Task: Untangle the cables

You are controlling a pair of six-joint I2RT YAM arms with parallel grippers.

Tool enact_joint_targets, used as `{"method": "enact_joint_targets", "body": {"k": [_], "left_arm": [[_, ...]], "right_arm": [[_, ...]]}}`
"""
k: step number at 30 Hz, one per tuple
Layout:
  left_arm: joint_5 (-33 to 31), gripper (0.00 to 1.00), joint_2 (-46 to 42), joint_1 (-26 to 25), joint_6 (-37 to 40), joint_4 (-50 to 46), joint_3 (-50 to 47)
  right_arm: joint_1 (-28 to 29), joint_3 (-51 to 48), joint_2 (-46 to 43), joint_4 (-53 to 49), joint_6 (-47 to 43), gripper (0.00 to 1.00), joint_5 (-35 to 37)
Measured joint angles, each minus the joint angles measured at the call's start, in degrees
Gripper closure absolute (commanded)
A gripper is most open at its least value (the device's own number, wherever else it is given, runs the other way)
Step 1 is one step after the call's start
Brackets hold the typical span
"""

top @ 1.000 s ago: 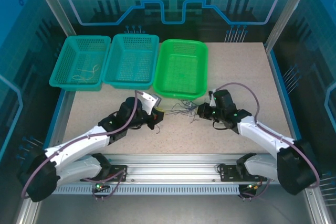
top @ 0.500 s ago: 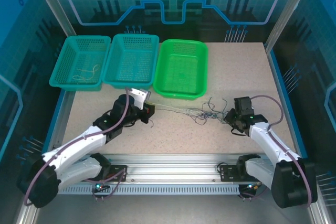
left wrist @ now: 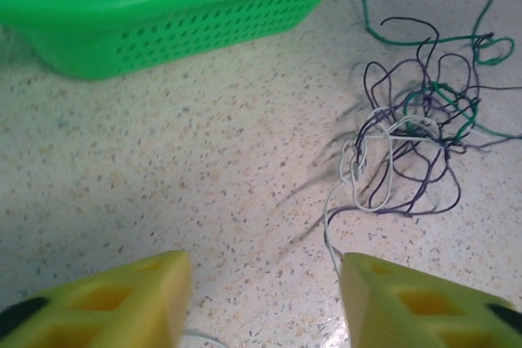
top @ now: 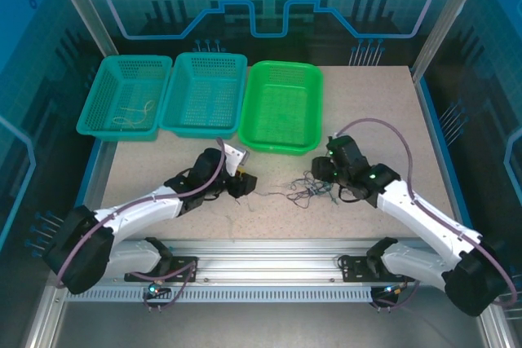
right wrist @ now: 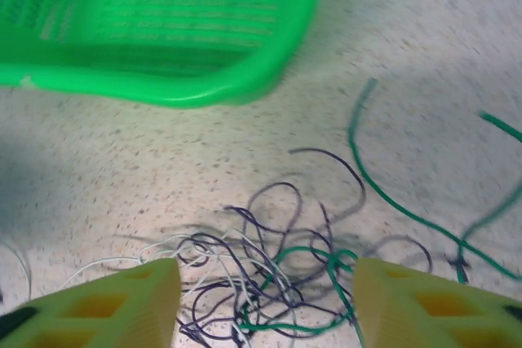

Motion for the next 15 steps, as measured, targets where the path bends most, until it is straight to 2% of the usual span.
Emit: {"method": "enact_joint_targets", "body": {"k": [4, 7, 9, 11, 15], "left_arm": [[1.4, 0.36, -0.4, -1.9, 5.4, -0.9, 4.0], [2.8, 0.32, 2.5, -3.1, 7.4, -1.6, 9.2], [3.3, 0.30, 5.0, -3.9, 8.1, -2.0, 11.8], [3.5, 0.29, 7.4, -4.8, 8.5, -3.0, 13.4], [4.3, 0.29, 13.3, -5.5, 8.5, -7.1, 15.9]], "right_arm": [[4.3, 2.8, 9.3, 0.6, 0.2, 0.29, 0.8], [5.5, 2.9, 16.0, 0.7, 2.6, 0.20, 0.8], [5.5, 2.5, 19.1, 0.8, 3.9, 0.20, 0.9], [5.5, 2.1, 21.7, 0.8, 4.3, 0.27, 0.9], [5.4, 2.0, 25.9, 1.0, 4.2, 0.50, -0.1]]}}
